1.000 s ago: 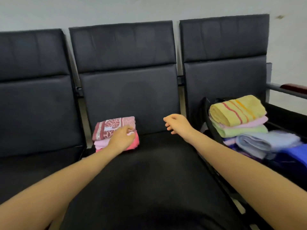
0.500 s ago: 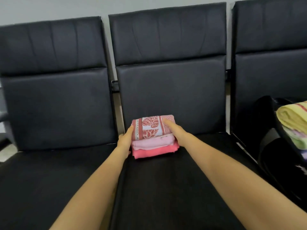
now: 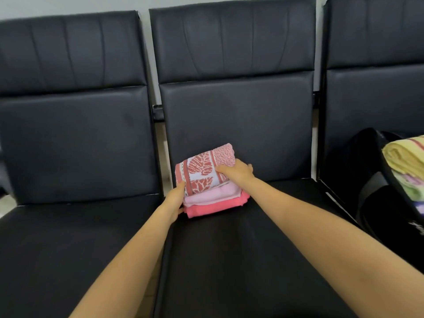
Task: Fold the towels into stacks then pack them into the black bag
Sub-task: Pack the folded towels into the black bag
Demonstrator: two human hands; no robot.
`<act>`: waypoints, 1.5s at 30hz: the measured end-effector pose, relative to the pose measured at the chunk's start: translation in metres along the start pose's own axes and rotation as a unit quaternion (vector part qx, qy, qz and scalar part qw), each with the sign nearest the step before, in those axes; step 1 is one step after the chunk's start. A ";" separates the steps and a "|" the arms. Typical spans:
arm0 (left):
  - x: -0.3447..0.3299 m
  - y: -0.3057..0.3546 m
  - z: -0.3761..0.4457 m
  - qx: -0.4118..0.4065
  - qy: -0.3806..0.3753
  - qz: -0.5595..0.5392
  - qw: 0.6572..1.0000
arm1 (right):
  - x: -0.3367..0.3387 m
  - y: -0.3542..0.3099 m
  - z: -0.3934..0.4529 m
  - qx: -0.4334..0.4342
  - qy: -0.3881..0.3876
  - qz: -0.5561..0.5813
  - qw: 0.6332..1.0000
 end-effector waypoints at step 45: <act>-0.486 0.065 -0.235 -0.047 -0.395 0.035 0.917 | 0.511 0.273 -0.140 -0.132 0.269 0.148 0.942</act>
Point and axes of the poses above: each hand's wrist, its own z-axis towards the middle knuckle, its own x-axis out of the back of the hand, y = z × x, the point moved 5 cm from there along z, towards the middle knuckle, and after that the axes turned 15 degrees about -x, right-handed, at the moved point
